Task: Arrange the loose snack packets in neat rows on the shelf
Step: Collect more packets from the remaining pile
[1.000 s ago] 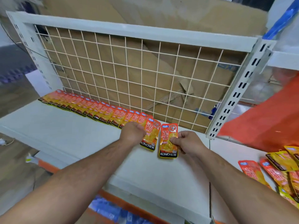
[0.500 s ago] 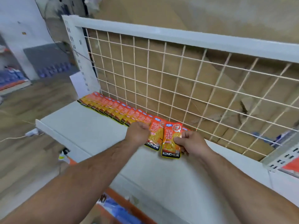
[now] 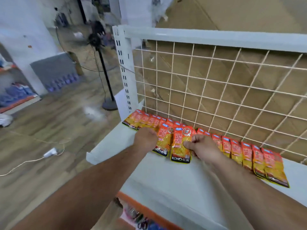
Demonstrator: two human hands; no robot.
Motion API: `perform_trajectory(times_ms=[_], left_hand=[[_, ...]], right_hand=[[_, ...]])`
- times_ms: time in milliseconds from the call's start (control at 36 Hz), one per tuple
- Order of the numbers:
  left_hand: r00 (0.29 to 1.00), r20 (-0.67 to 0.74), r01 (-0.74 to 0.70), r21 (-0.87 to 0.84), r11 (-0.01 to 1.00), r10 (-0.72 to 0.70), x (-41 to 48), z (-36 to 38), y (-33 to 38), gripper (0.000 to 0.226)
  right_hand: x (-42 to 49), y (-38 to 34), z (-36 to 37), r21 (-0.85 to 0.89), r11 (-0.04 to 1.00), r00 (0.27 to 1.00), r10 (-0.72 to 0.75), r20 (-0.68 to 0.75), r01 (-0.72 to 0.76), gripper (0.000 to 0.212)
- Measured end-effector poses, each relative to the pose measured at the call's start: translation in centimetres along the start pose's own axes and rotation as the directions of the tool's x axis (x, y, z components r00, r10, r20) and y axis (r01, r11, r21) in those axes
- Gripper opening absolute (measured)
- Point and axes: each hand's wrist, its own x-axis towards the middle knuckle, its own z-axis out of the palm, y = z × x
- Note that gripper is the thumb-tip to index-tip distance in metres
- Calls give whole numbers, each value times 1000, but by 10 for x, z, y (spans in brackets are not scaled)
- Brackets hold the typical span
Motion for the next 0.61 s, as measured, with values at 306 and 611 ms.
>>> perform_trajectory(times_ms=[306,611], left_hand=[[998,-63,7,-185,983,-19,34,-50,-25,26],[999,-30,26,-106,994,-29,86,-94,-57,14]], right_hand=[[35,-32,48,35,999,997,5,81,-8,14],[55,-61,99,34,999,996,1,91,-5,19]])
